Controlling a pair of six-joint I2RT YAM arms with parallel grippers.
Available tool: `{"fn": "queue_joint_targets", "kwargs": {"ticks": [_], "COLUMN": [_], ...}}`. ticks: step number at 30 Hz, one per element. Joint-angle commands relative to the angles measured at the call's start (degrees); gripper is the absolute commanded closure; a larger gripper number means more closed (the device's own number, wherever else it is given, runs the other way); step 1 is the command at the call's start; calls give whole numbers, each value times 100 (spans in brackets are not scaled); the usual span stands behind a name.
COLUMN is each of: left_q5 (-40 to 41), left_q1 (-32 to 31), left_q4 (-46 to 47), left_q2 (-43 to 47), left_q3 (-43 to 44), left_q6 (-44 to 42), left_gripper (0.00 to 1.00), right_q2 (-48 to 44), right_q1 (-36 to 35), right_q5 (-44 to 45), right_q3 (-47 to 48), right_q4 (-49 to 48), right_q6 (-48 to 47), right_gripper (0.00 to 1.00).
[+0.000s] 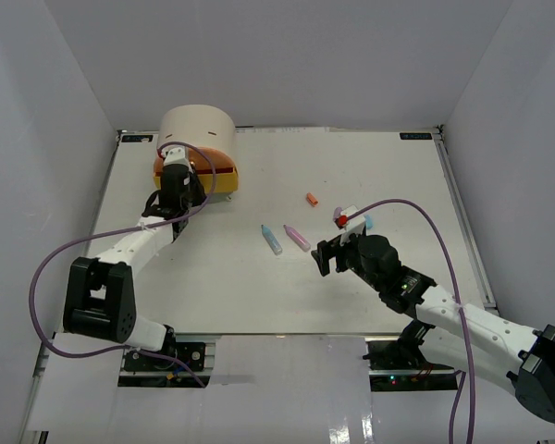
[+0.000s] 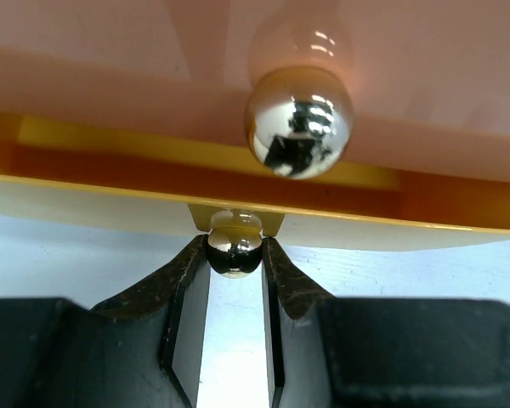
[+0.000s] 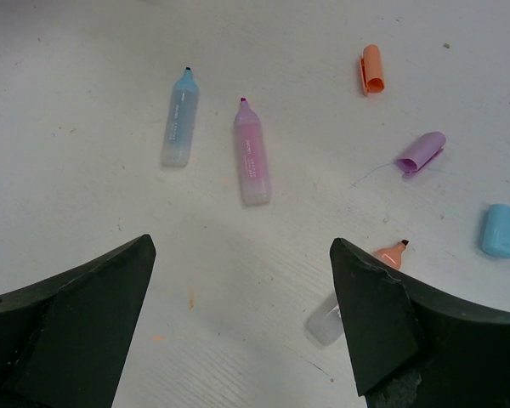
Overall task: Sort the stationery into containers
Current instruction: Close the drawer in the storage box.
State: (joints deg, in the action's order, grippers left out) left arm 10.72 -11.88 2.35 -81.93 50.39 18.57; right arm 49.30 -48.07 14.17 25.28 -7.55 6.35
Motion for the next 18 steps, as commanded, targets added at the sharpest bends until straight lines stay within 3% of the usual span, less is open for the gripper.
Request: {"fn": "queue_joint_targets", "kwargs": {"ticks": [1, 4, 18], "left_q5": [132, 132, 255], "left_q1": [-51, -43, -43], "left_q4": [749, 819, 1602], "left_q2": [107, 63, -130], "left_q3": [50, 23, -266], "left_q6": [-55, -55, -134], "left_gripper": [73, 72, 48], "right_q2": [27, 18, -8], "right_q1": [-9, -9, -18], "right_q5": [-46, -73, -152], "right_q3": [-67, -76, -146], "right_q4": [-317, -317, -343], "right_q6": [-64, -72, -73], "right_gripper": [10, 10, 10]}}
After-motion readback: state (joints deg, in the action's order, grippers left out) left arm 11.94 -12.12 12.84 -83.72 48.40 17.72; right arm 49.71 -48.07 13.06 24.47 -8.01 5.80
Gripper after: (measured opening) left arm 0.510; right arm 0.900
